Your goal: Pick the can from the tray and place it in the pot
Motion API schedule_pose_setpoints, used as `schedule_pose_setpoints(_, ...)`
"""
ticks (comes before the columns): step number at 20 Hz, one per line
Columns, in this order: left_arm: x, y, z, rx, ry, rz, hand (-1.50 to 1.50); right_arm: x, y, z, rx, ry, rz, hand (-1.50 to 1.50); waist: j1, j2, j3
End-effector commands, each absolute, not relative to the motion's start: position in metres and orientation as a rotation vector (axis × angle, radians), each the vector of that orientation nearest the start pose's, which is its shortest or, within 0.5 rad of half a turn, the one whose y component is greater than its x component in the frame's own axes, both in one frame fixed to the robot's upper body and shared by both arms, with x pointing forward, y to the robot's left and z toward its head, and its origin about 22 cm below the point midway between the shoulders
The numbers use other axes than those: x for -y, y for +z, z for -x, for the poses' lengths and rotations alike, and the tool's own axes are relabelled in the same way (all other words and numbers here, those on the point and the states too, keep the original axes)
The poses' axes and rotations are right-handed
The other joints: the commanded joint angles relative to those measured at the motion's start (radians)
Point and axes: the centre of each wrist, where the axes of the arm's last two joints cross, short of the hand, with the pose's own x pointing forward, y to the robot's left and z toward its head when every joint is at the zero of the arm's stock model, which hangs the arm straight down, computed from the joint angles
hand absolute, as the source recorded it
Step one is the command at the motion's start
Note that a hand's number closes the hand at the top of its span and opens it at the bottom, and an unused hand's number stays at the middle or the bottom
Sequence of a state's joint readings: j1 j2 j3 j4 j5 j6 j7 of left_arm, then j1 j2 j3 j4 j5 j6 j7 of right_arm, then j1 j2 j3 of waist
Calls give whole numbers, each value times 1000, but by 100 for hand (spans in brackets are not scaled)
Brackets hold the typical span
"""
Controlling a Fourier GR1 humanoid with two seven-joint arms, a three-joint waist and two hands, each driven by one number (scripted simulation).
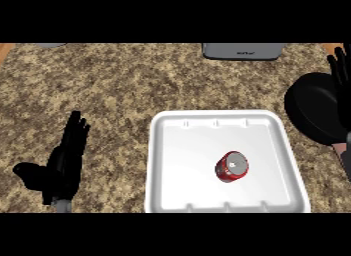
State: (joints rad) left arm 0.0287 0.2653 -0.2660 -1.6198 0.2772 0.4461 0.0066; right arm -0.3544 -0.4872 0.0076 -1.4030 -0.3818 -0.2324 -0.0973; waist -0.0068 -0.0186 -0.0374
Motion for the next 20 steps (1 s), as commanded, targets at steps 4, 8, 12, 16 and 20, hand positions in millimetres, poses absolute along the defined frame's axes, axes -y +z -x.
schedule_pose_setpoints(4, -223, 30, -247, 1557, 35, -84, 0, 203, 89, -313, 1723, 369, -469, -150, 43, 24, 40)
schedule_pose_setpoints(8, -221, 29, -248, 1498, -5, -31, 0, 216, 133, -314, 1874, 1044, -36, 150, 25, 5, 28)
schedule_pose_setpoints(12, -244, 45, -250, 1483, 9, -40, 0, 230, 69, -263, 2088, 791, -292, -150, -10, 15, 40)
schedule_pose_setpoints(16, -236, 62, -257, 1480, -3, -31, 0, 262, 114, -258, 2116, 955, -281, -150, -5, 15, 38)
schedule_pose_setpoints(20, -238, 57, -267, 1458, 12, -44, 0, 293, 161, -262, 2017, 1207, -2, -150, -21, 13, 36)
